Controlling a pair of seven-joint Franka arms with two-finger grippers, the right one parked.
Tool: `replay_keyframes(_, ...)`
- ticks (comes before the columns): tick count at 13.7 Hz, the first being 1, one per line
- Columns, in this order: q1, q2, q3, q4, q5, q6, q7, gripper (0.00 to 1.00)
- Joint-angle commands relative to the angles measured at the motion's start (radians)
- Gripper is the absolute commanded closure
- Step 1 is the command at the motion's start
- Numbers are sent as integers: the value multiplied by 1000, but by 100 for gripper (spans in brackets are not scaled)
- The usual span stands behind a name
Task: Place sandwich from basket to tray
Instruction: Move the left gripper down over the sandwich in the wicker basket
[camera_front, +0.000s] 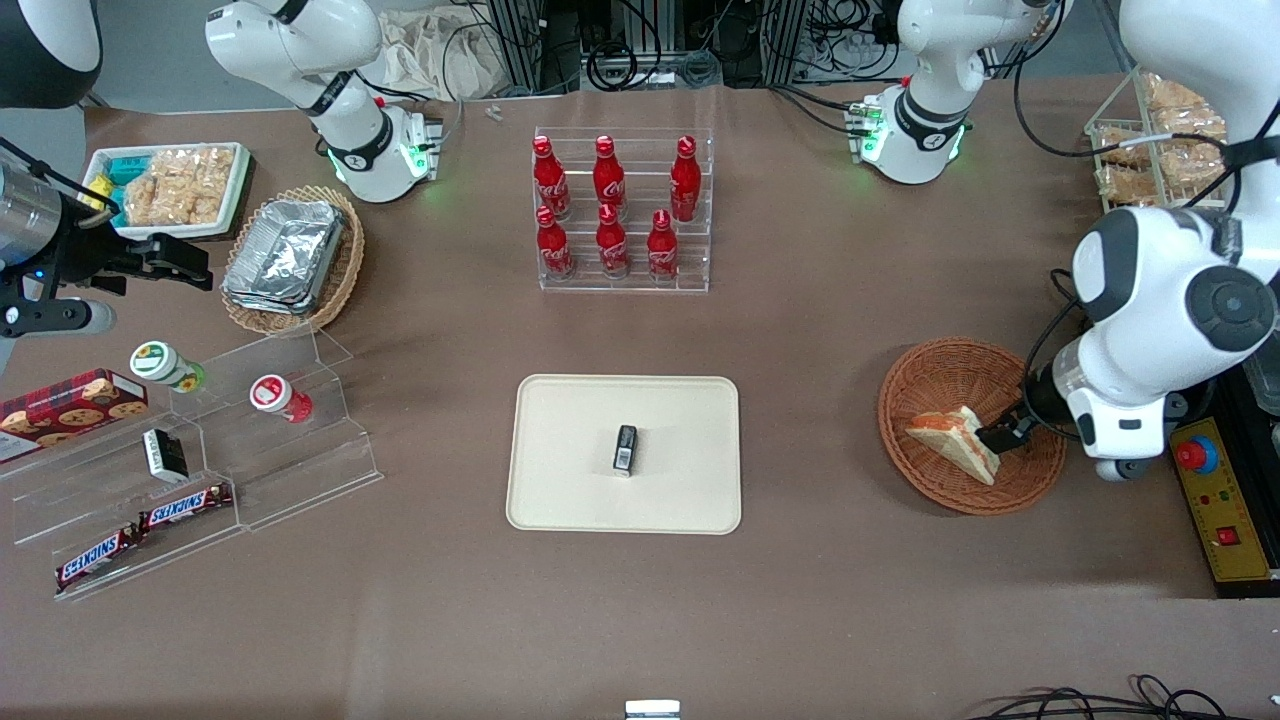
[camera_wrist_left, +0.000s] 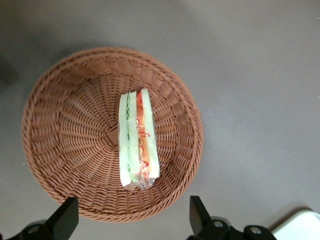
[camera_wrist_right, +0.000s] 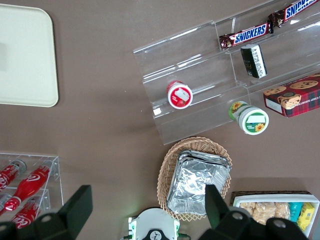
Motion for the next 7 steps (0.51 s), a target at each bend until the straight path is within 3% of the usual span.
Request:
replay_keyframes(1, 2, 38, 14, -30, 56, 53, -107, 0)
replay_keyframes(7, -8, 113, 13, -36, 101, 121, -187, 0)
